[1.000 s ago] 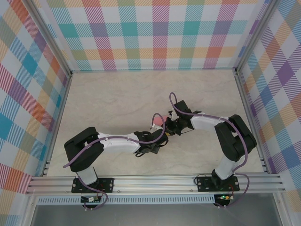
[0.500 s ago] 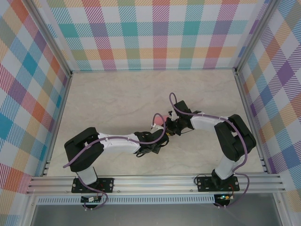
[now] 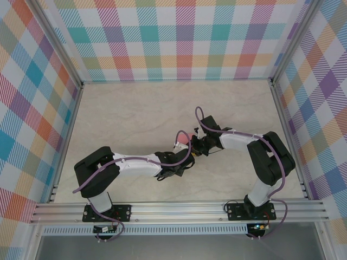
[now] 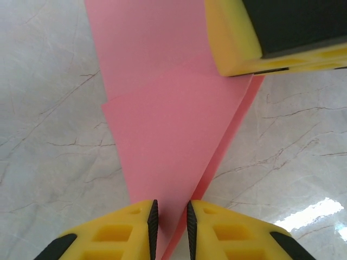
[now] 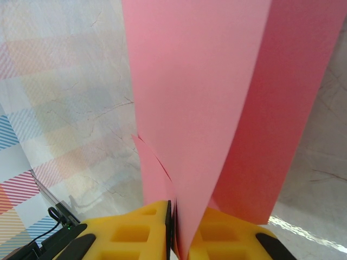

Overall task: Fold a paper plane with a square sheet of paper (pick it up from the middle)
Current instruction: Fourth fold the wing at the center of the table.

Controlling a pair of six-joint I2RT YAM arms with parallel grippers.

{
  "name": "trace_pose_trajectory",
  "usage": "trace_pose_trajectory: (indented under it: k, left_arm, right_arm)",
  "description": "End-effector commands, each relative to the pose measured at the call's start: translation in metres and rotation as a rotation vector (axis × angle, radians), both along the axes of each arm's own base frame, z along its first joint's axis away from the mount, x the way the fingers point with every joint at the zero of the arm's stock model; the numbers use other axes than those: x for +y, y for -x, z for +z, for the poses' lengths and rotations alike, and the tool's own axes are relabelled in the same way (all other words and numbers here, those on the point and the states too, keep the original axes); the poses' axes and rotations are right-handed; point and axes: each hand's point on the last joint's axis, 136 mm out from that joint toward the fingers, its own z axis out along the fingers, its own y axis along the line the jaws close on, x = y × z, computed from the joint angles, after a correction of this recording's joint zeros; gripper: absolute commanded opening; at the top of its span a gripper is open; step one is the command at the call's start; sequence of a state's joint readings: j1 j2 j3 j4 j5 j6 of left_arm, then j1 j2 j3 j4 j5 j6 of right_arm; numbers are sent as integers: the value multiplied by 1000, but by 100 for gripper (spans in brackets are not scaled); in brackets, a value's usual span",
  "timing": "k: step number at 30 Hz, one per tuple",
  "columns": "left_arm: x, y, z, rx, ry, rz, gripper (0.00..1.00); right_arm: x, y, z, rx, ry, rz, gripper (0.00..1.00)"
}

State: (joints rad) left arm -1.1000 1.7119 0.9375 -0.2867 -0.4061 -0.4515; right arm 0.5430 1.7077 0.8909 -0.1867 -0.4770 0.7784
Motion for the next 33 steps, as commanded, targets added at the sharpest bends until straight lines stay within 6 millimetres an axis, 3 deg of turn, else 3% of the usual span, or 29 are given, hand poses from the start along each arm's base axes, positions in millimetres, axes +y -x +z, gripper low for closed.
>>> trace_pose_trajectory:
  k: [1, 11, 16, 29, 33]
  left_arm:
    - [1, 1, 8, -26, -19, -1, 21]
    - [2, 0, 10, -34, -24, -4, 16]
    - [2, 1, 9, -27, -11, -3, 7]
    - [-3, 7, 19, 70, 278, -24, 1]
    - [-3, 8, 17, 129, 357, -34, 1]
  right_arm:
    - [4, -2, 7, 7, -18, 9, 14]
    - [6, -3, 9, 1, -24, 15, 11]
    - [6, -3, 16, -18, -28, 23, 17]
    - [-9, -2, 48, -152, 17, 64, 59]
    - [-11, 0, 60, -204, 6, 74, 61]
